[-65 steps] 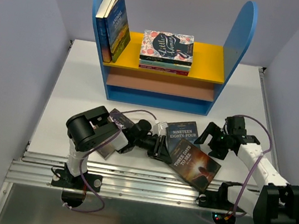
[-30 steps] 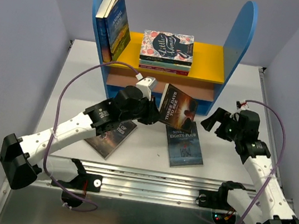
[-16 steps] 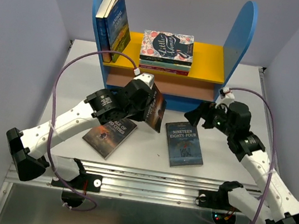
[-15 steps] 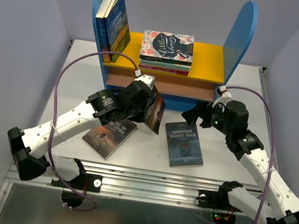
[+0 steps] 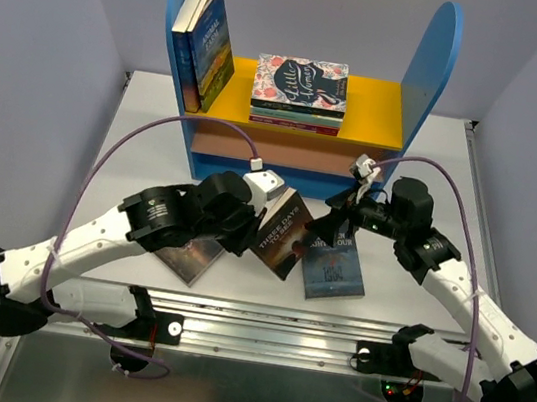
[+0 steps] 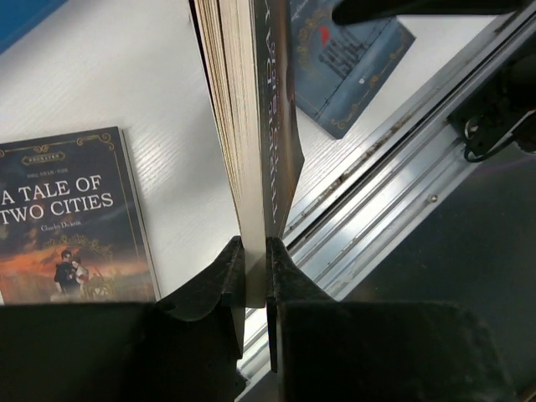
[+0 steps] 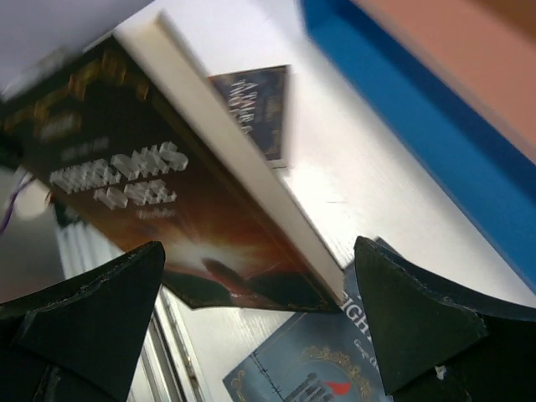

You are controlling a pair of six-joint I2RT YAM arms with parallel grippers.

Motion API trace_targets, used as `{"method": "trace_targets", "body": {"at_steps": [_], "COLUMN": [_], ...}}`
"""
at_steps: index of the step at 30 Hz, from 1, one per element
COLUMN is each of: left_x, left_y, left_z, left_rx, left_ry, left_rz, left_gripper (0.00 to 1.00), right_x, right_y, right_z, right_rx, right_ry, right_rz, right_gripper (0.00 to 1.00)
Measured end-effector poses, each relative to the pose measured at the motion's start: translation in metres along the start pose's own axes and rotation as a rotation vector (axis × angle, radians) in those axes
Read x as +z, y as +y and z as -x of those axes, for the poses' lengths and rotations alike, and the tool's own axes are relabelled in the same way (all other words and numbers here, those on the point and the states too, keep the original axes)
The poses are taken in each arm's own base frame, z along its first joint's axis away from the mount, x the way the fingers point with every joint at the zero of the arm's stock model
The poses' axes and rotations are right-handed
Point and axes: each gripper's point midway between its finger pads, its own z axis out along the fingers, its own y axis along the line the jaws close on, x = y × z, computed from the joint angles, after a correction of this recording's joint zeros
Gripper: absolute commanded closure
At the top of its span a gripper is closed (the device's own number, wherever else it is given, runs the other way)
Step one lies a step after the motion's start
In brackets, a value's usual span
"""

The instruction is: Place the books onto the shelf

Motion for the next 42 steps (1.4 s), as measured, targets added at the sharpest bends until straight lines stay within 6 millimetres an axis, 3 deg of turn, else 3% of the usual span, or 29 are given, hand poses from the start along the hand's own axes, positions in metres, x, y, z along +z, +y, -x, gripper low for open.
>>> {"method": "trace_targets", "body": {"at_steps": [4, 8, 17, 18, 19, 21, 23, 24, 25, 31, 32, 33, 34, 35, 38, 42], "left_x": [-0.02, -0.028, -0.031, -0.031, -0.032, -0.032, -0.031, -0.031, -0.031, -0.029, -0.028, -0.026, -0.024, -0.022, -0.017, -0.018], "left_y": [-0.004, -0.013, -0.029, -0.03, -0.031, -0.032, -0.031, -0.031, -0.031, -0.026, -0.024, -0.02, -0.019, -0.014, -0.007, 0.003], "left_z": [0.008, 0.005, -0.006, -0.007, -0.008, -0.008, -0.008, -0.007, -0.006, -0.005, -0.004, -0.003, -0.002, 0.002, 0.019, 0.037], "left_rx": [0.019, 0.038, 0.098, 0.102, 0.107, 0.117, 0.126, 0.127, 0.13, 0.136, 0.129, 0.116, 0.11, 0.089, 0.032, -0.052], "left_ry": [-0.072, -0.078, -0.041, -0.036, -0.033, -0.031, -0.035, -0.037, -0.044, -0.063, -0.064, -0.065, -0.068, -0.08, -0.147, -0.247], "left_rz": [-0.051, -0.113, -0.23, -0.237, -0.245, -0.25, -0.249, -0.249, -0.248, -0.222, -0.209, -0.182, -0.17, -0.136, -0.072, -0.008], "left_gripper": [1.0, 1.0, 1.0, 1.0, 1.0, 1.0, 1.0, 1.0, 1.0, 0.99, 0.83, 0.45, 0.25, 0.14, 0.01, 0.01], "right_x": [0.003, -0.001, 0.004, 0.005, 0.006, 0.006, 0.005, 0.002, 0.0, 0.0, 0.001, 0.003, 0.005, 0.008, 0.02, 0.03], "right_y": [0.025, 0.044, 0.053, 0.053, 0.053, 0.058, 0.063, 0.067, 0.071, 0.076, 0.075, 0.074, 0.071, 0.068, 0.055, 0.043], "right_z": [-0.015, -0.025, -0.006, -0.007, -0.008, -0.011, -0.013, -0.014, -0.014, -0.019, -0.019, -0.018, -0.017, -0.015, -0.011, 0.0], "right_rx": [-0.137, -0.239, -0.359, -0.358, -0.353, -0.334, -0.334, -0.325, -0.318, -0.251, -0.241, -0.239, -0.227, -0.216, -0.178, -0.111], "right_ry": [0.045, 0.058, 0.041, 0.044, 0.051, 0.067, 0.07, 0.07, 0.069, 0.09, 0.096, 0.101, 0.108, 0.114, 0.113, 0.095], "right_rz": [0.213, 0.382, 0.503, 0.515, 0.532, 0.582, 0.632, 0.671, 0.697, 0.779, 0.779, 0.772, 0.756, 0.73, 0.617, 0.488], "right_gripper": [0.0, 0.0, 0.03, 0.08, 0.22, 0.33, 0.56, 0.83, 0.99, 0.99, 0.99, 0.99, 0.99, 0.99, 0.99, 0.99]}}
